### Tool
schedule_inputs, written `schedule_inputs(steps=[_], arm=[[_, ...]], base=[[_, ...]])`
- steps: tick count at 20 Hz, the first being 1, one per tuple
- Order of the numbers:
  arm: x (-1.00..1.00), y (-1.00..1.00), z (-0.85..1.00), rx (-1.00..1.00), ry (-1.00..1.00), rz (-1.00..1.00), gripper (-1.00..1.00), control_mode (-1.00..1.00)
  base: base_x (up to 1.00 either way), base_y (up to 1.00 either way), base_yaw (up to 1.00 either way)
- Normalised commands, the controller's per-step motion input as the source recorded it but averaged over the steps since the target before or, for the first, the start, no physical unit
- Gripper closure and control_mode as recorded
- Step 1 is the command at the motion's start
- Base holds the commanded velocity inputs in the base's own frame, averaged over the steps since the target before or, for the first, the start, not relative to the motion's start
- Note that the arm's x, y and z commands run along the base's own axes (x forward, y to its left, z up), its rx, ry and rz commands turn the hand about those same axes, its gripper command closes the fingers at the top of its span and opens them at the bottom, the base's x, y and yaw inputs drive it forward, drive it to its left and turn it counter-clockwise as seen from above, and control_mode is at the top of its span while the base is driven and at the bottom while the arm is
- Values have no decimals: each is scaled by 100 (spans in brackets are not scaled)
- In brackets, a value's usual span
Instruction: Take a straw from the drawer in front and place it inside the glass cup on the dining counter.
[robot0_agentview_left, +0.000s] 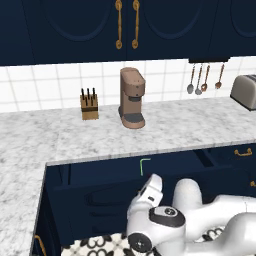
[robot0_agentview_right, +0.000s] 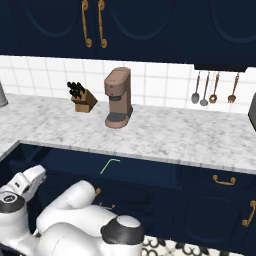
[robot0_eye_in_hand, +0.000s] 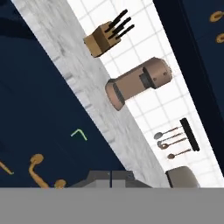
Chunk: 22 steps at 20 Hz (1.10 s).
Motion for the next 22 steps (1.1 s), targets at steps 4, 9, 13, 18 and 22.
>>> schedule_inputs(steps=[4,9,13,18,22], arm=[[35,-4,65,1,49,-3,100,-100],[4,-25,64,22,22,-38,100,-100],[0,-28,34,29,63,-38,100,-100],[15,-8,8,10,45,-24,100,-100],[12,-6,-25,8,-12,-17,100,-100]], base=[[0,0,0],[0,0,0],[0,0,0],[0,0,0],[0,0,0]])
